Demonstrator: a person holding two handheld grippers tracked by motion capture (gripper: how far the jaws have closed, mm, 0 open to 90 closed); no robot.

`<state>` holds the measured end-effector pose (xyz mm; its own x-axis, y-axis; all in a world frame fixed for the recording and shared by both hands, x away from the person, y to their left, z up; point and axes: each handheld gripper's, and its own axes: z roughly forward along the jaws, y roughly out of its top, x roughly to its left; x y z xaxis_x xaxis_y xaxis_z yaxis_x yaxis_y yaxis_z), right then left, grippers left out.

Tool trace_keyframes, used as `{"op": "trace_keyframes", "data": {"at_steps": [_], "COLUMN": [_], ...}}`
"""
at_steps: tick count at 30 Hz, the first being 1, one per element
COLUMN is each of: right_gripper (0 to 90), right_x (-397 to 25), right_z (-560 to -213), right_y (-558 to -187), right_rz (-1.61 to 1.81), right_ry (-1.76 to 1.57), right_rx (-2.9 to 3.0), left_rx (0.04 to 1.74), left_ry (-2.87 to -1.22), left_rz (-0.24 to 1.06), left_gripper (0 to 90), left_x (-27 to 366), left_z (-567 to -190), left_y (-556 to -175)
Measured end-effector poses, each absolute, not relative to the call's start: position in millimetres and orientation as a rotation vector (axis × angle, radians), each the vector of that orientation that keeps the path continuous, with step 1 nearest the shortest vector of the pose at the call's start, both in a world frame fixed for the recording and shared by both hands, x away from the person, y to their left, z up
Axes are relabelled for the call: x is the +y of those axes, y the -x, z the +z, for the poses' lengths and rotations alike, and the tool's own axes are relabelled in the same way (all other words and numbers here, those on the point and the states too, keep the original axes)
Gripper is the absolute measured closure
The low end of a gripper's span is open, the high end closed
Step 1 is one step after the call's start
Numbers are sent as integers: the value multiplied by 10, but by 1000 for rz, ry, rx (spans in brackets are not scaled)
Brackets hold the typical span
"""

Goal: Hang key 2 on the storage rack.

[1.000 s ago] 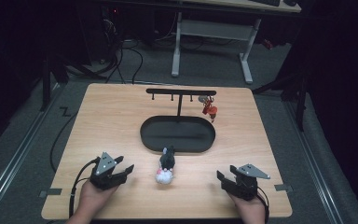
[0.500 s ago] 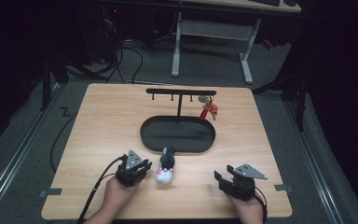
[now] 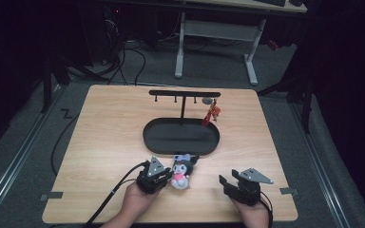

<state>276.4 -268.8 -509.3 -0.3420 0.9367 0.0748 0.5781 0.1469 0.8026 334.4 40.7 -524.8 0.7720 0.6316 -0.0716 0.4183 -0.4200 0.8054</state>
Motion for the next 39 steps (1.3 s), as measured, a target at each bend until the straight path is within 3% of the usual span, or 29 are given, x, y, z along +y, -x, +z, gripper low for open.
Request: {"op": "trace_keyframes", "data": {"at_steps": [9,14,27,36,39], "right_gripper": [413,409,405,399,389], "right_x": [-2683,-2686,-2620,-2518,-2496], "right_z": [-5093,-5094,-5107,-5163,-5181], "right_y": [-2757,-2753,-2758,-2787,-2810], "right_rz": [1065,1064,1049,973,940], "right_ry": [-1449,-1448,-1463,-1449,-1462], "right_rx": [1985,1986,1997,2052,2077], "left_rx": [681,683,811,890,913], "left_ry": [-2110,-2084,-2049,-2043,-2007], "left_rz": [252,274,484,642,625], "left_gripper": [770,732,642,474,439], "left_x": [-7,52,1182,2005,2185], "left_z": [-5251,-5224,-5138,-5062,-5099], "left_y": [-3280,-3279,-3399,-3477,-3504]}}
